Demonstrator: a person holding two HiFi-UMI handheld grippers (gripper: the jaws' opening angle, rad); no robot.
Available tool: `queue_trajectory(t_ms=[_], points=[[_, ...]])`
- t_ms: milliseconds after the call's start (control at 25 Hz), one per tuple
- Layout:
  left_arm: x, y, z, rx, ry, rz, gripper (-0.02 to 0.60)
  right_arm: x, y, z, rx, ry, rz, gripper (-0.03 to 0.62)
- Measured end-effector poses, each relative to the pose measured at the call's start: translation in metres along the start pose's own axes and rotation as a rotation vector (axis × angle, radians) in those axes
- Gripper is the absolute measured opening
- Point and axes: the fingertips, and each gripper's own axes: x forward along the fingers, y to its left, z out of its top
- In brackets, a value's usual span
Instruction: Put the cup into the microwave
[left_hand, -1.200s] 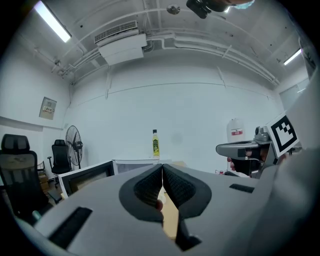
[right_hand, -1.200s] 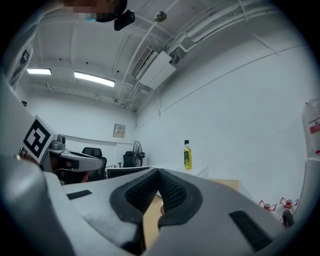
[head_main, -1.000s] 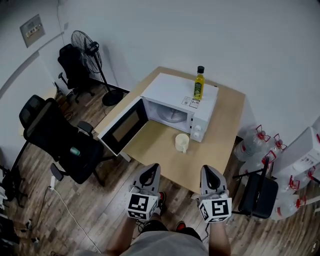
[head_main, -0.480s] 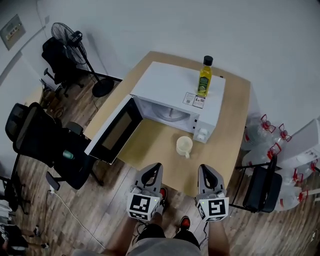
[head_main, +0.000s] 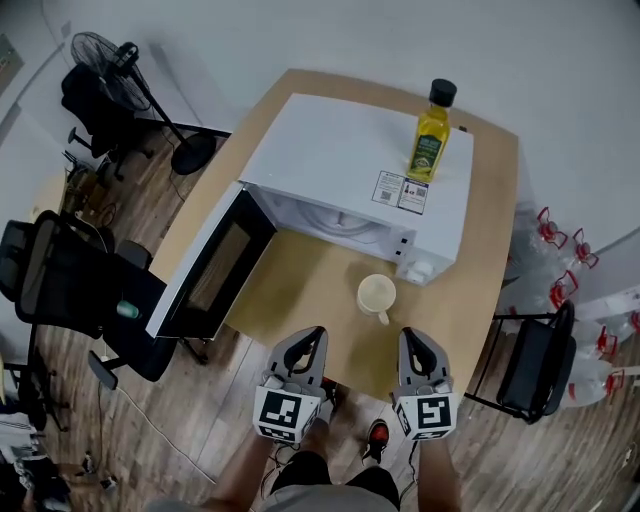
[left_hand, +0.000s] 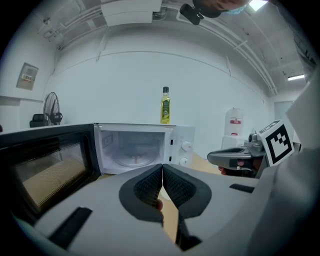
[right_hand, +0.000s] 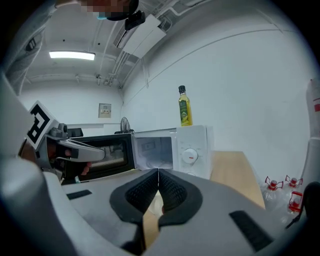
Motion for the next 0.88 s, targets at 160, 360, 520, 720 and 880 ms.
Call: queue_trajectory(t_ms=[160,360,520,720,880], points=[[0.013,0.009,-0.019,-0.008,0.033,-0.006,0.025,0.016,-0.005,-0.023,0.008,0.037,0.001,0.017],[0.024,0.014,-0.037,-0.014,0.061,-0.008,0.025,0.030,-0.004,-0.049,0.031,0.080,0.025,0.018],[0.027,0.016,-0.049,-0.022,0.080,-0.007,0.025,0.039,0.001,-0.066,0.052,0.110,0.062,0.115],[0.031,0.018,-0.062,-0.031,0.105,-0.008,0.025,0.051,0.006,-0.089,0.046,0.158,0.081,0.186],[0.033,0.022,-0.075,-0.042,0.123,-0.005,0.025,0.060,0.005,-0.102,0.044,0.179,0.068,0.187]])
